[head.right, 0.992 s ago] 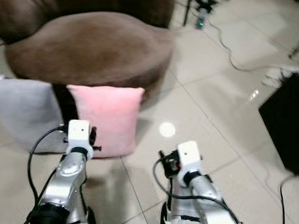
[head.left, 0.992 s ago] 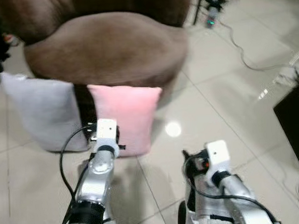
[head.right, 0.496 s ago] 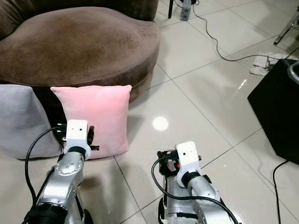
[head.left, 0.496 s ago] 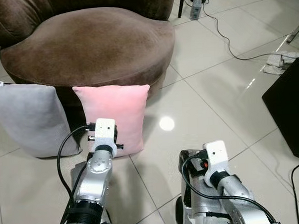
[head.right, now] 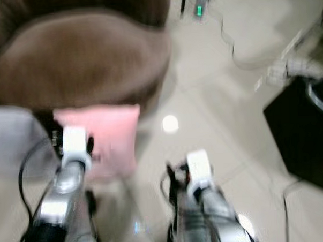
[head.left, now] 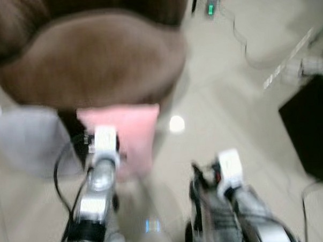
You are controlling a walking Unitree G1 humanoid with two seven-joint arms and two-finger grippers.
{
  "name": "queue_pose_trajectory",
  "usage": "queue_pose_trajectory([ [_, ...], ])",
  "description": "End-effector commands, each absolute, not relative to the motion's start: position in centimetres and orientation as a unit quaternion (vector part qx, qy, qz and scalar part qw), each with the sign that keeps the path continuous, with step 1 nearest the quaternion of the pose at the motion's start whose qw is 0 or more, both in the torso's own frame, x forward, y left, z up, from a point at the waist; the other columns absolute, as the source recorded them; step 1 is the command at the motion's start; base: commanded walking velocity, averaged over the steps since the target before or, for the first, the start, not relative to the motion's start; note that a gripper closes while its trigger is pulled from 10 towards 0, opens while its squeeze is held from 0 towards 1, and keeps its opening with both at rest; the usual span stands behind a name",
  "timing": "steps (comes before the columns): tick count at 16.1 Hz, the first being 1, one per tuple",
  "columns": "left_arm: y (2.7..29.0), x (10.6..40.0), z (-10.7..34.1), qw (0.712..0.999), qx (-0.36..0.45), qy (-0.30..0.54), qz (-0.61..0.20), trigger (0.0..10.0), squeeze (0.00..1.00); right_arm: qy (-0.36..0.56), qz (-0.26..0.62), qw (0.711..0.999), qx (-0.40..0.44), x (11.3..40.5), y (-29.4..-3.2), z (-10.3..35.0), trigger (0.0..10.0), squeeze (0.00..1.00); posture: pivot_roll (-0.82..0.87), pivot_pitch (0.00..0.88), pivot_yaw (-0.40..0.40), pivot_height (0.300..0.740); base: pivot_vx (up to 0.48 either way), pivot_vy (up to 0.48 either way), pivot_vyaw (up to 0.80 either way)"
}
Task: Move the pillow to the sofa from floor
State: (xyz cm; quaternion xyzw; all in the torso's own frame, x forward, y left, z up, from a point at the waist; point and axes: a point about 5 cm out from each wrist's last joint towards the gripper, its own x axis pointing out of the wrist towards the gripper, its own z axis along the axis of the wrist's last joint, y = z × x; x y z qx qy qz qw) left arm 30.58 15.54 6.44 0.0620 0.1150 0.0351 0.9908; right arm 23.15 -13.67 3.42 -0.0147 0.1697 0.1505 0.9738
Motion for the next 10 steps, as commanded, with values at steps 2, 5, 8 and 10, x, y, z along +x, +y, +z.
queue_pose_trajectory([
  [2, 15.45, 30.02, 5.8, 0.989, 0.065, 0.126, 0.033, 10.0, 0.0, 0.178, 0.149, 0.973, -0.013, 22.82, -13.8, 3.11, 10.0, 0.65, -0.14, 0.234, -0.075, 0.45, 0.465, 0.0, 0.0],
  [5, 15.49, 29.93, 5.71, 0.989, 0.062, 0.13, 0.035, 10.0, 0.0, 0.181, 0.153, 0.971, -0.012, 22.73, -13.68, 2.99, 10.0, 0.65, -0.13, 0.236, -0.076, 0.45, 0.465, 0.0, 0.0],
  [8, 15.33, 29.82, 5.81, 0.991, 0.051, 0.123, 0.033, 10.0, 0.0, 0.187, 0.155, 0.97, -0.01, 22.6, -13.65, 2.84, 10.0, 0.65, -0.13, 0.239, -0.078, 0.45, 0.46, 0.0, 0.0],
  [10, 15.27, 29.79, 5.38, 0.986, 0.064, 0.144, 0.047, 10.0, 0.0, 0.198, 0.158, 0.967, -0.026, 22.95, -14.04, 2.73, 10.0, 0.0, -0.13, 0.237, -0.079, 0.45, 0.0, 0.0, 0.0],
])
